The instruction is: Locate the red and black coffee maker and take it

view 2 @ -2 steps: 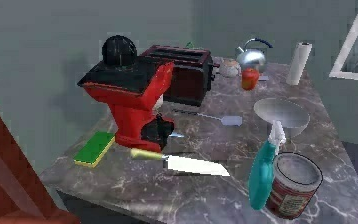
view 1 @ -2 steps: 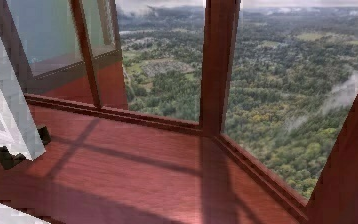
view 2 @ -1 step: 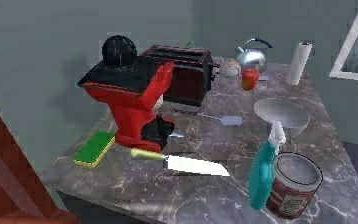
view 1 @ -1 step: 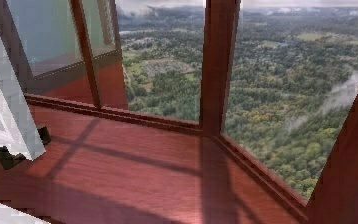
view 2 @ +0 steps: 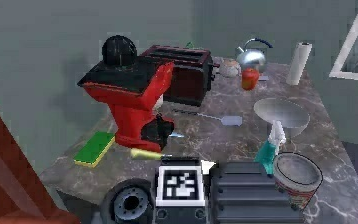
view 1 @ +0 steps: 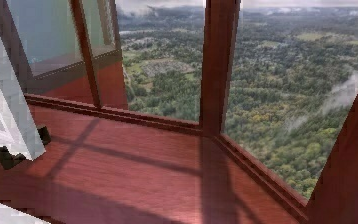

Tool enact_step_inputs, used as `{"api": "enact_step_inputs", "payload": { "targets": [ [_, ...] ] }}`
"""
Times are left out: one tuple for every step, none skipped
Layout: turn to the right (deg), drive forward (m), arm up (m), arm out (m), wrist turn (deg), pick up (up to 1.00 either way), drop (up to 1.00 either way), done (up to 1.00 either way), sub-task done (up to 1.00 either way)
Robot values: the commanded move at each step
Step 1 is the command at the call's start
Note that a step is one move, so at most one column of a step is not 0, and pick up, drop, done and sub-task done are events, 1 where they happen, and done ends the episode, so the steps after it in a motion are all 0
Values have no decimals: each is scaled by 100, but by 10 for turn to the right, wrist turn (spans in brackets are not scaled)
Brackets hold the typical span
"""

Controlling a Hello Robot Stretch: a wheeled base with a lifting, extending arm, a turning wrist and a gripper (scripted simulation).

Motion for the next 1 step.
{"api": "enact_step_inputs", "payload": {
  "targets": [
    [0, 0, 0, 16, 0, 0, 0, 0, 0]
  ]
}}
